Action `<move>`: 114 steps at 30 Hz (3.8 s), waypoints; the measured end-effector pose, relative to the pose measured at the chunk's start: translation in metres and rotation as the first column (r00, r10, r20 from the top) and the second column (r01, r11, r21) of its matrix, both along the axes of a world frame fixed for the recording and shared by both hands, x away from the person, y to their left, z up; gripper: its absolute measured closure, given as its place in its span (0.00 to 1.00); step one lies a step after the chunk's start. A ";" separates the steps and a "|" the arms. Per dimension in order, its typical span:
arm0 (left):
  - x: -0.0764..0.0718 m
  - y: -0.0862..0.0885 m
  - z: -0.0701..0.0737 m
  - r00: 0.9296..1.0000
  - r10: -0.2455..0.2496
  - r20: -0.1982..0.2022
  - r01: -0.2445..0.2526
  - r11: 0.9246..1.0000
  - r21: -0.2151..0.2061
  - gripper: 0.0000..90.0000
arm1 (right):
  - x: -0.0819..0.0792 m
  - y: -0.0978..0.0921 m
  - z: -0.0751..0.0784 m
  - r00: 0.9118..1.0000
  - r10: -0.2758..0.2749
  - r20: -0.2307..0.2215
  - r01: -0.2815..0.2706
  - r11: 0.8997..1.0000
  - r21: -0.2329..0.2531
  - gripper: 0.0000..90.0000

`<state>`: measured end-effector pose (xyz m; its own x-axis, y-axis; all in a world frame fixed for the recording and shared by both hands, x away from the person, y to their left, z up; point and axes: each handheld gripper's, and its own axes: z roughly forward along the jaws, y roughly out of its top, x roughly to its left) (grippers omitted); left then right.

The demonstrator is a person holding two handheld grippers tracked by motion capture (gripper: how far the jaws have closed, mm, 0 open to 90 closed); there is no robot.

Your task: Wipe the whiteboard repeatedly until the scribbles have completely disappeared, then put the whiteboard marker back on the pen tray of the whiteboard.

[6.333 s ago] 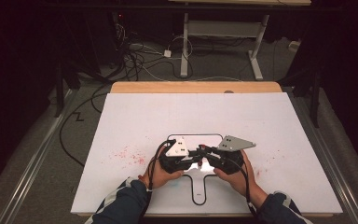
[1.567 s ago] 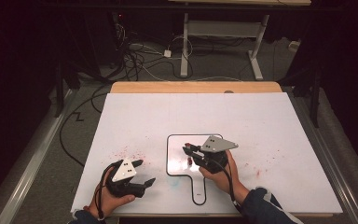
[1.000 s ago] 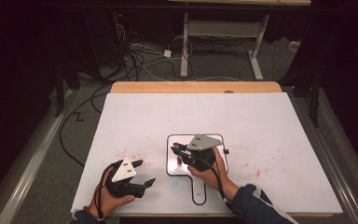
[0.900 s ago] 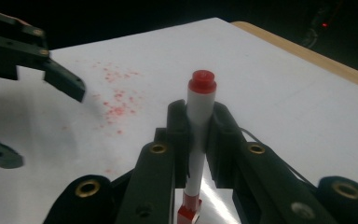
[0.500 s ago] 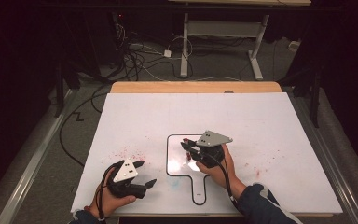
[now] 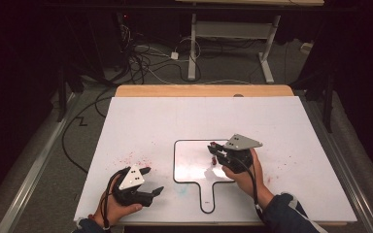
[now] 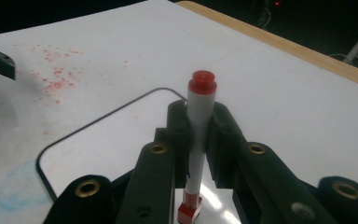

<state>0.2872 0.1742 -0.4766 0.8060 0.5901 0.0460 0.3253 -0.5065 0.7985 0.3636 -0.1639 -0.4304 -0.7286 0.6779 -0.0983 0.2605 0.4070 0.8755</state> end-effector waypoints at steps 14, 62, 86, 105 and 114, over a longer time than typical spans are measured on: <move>0.001 0.000 -0.001 1.000 -0.003 -0.005 0.003 1.000 0.000 0.24 | -0.012 0.045 -0.009 0.988 0.155 0.000 -0.155 0.985 0.076 0.91; 0.002 -0.001 -0.002 1.000 0.009 0.001 -0.009 1.000 0.018 0.23 | -0.032 -0.074 0.033 0.998 0.035 -0.054 -0.025 0.985 0.172 0.90; 0.004 -0.006 -0.005 1.000 -0.002 0.001 0.002 0.998 0.062 0.23 | 0.024 -0.087 0.001 0.901 0.005 -0.434 0.051 0.992 0.117 0.88; 0.003 -0.009 -0.005 1.000 -0.015 0.003 0.015 0.996 0.087 0.23 | 0.051 -0.076 -0.037 0.923 -0.137 -0.360 0.148 0.989 0.004 0.73; 0.002 -0.010 -0.004 1.000 -0.018 0.006 0.017 0.996 0.085 0.23 | 0.050 -0.077 -0.039 0.936 -0.179 -0.302 0.171 0.984 -0.054 0.72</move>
<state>0.2893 0.1644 -0.4810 0.8157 0.5696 0.1008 0.3106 -0.5784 0.7543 0.4141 -0.2406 -0.4690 -0.5965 0.7975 0.0903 0.5822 0.3524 0.7327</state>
